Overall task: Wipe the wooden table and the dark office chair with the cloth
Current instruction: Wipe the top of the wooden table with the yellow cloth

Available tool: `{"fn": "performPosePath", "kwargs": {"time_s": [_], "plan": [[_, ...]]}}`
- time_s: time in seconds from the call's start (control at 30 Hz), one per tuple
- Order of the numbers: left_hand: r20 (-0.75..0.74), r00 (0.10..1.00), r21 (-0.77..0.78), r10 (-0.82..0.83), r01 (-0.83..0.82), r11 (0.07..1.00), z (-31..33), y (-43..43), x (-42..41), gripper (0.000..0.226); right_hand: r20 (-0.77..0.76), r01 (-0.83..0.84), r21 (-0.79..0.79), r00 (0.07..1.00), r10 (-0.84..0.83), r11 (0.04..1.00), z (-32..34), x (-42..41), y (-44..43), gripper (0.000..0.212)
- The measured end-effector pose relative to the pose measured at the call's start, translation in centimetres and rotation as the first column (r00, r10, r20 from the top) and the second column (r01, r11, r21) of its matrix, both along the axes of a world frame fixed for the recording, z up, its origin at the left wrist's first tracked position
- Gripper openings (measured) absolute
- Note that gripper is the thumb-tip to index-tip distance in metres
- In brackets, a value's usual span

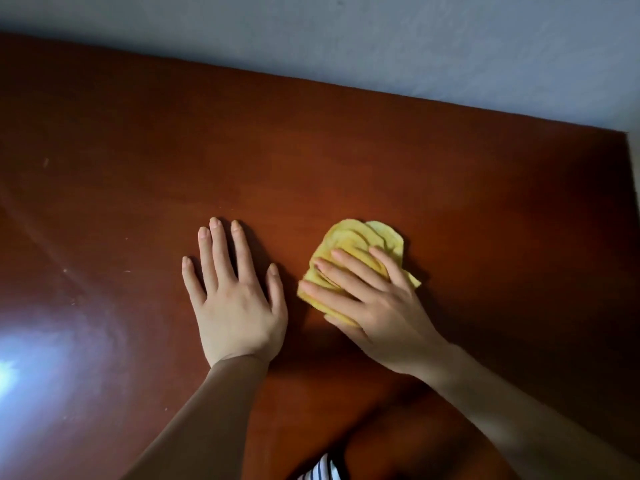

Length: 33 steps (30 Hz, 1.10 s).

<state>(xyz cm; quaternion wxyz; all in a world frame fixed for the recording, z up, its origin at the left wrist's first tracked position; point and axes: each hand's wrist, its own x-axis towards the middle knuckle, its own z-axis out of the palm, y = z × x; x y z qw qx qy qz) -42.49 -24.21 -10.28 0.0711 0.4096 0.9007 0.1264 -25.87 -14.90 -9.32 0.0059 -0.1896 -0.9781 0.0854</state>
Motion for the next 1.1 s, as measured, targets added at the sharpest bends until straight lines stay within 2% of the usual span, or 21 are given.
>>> {"fn": "performPosePath", "kwargs": {"time_s": [0.07,0.13,0.27,0.47,0.67,0.73,0.87,1.0,1.1], "plan": [[-0.002,1.0,0.0,0.005,-0.005,1.0,0.0,-0.1,-0.1,0.066,0.056,-0.064,0.005,0.996,0.064,0.998,0.0,2.8,0.5,0.044],[0.005,1.0,-0.001,0.004,-0.004,1.0,0.0,0.0,-0.1,0.066,0.103,-0.042,0.02,0.994,0.04,0.999,0.1,5.6,1.7,0.047],[0.017,1.0,-0.004,0.0,0.0,1.0,0.2,0.2,0.1,0.067,0.122,0.208,0.099,0.968,-0.22,0.973,0.6,9.0,5.7,0.048],[0.023,1.0,-0.006,-0.001,0.001,1.0,0.2,0.0,0.2,0.067,0.109,0.581,0.085,0.802,-0.587,0.81,0.8,8.9,14.3,0.045],[0.02,1.0,-0.008,-0.002,0.002,1.0,0.2,0.2,0.3,0.067,0.032,0.789,0.039,0.613,-0.79,0.613,0.6,2.6,19.6,0.045],[0.018,1.0,-0.009,-0.003,0.003,1.0,0.2,0.2,0.2,0.066,0.014,0.809,0.037,0.587,-0.81,0.587,0.5,-0.4,19.5,0.045],[0.015,1.0,-0.008,-0.002,0.002,1.0,0.1,0.2,0.1,0.066,0.01,0.714,0.065,0.698,-0.716,0.697,0.2,-5.6,16.3,0.045],[0.012,1.0,-0.007,0.0,0.0,1.0,0.0,0.3,0.2,0.066,0.022,0.52,0.077,0.852,-0.523,0.851,-0.1,-8.2,10.1,0.046],[0.007,1.0,-0.019,-0.006,0.006,1.0,-0.1,0.2,0.2,0.066,0.001,0.389,0.076,0.921,-0.39,0.918,-0.2,-8.0,5.3,0.047]]}}
